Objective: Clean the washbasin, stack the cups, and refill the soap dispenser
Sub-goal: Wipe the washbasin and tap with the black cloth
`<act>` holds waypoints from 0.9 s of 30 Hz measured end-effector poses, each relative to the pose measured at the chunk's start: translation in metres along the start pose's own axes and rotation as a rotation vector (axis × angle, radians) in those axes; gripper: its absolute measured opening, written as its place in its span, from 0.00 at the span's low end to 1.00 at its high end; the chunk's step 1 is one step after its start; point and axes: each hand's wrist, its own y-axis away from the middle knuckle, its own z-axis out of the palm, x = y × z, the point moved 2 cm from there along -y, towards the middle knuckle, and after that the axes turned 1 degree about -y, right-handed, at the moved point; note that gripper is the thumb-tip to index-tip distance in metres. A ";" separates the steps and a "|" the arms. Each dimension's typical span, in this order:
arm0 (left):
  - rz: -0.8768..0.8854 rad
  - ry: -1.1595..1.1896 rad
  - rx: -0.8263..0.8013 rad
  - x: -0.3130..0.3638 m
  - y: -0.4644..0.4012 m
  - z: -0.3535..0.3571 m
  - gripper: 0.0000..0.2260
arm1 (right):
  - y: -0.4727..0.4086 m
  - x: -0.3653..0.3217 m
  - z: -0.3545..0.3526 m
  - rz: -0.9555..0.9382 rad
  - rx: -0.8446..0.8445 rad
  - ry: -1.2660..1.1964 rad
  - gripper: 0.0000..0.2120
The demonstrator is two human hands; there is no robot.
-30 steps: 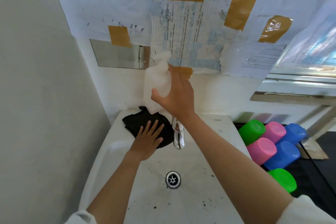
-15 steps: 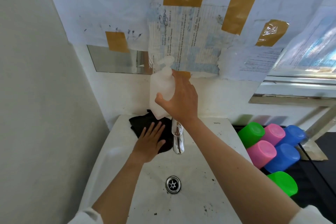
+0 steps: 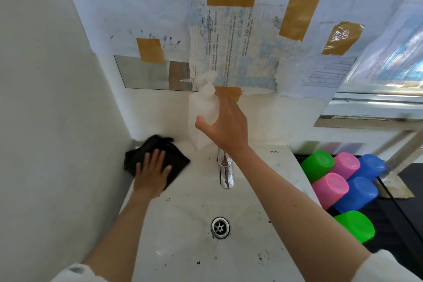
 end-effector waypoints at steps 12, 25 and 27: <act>0.424 0.056 -0.001 0.092 0.036 0.010 0.27 | -0.002 -0.014 0.007 0.001 -0.031 -0.022 0.34; 0.392 -0.143 0.254 0.101 -0.007 -0.002 0.25 | -0.002 -0.002 0.005 0.071 -0.072 -0.026 0.33; 0.489 -0.134 0.204 0.110 -0.002 -0.002 0.24 | -0.003 0.000 0.003 0.096 -0.071 -0.035 0.33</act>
